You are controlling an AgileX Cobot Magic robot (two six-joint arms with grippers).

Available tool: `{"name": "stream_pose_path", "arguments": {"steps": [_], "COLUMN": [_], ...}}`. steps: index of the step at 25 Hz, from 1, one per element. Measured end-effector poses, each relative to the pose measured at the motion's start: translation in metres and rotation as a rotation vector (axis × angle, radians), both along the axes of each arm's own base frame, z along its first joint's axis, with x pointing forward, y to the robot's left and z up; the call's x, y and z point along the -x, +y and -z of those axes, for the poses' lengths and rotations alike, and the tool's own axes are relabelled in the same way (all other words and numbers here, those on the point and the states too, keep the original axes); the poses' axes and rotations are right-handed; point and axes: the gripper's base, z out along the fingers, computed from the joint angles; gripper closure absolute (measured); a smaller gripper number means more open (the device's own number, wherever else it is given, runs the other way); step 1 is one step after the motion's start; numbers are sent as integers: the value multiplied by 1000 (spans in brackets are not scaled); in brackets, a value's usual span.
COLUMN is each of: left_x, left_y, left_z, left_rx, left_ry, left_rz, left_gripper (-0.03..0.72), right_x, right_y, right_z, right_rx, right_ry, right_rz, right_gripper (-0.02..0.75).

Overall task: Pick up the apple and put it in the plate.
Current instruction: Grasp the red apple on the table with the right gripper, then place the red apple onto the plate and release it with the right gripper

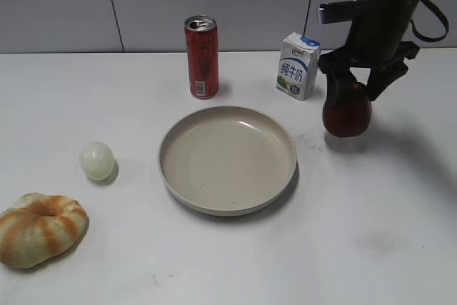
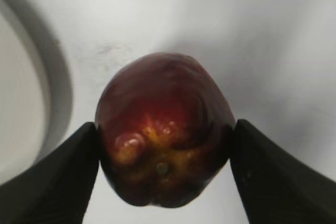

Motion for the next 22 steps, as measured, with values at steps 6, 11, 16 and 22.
{"name": "stream_pose_path", "arguments": {"steps": [6, 11, 16, 22], "left_x": [0, 0, 0, 0], "left_y": [0, 0, 0, 0], "left_z": [0, 0, 0, 0], "left_rx": [0, 0, 0, 0], "left_ry": [0, 0, 0, 0], "left_rz": [0, 0, 0, 0], "left_gripper": [450, 450, 450, 450], "right_x": [17, 49, 68, 68], "right_y": [76, 141, 179, 188], "right_z": [-25, -34, -24, 14], "right_rx": [3, -66, -109, -86], "right_ry": [-81, -103, -113, -28], "right_rz": [-189, -326, -397, -401], "right_gripper": [186, 186, 186, 186]}}
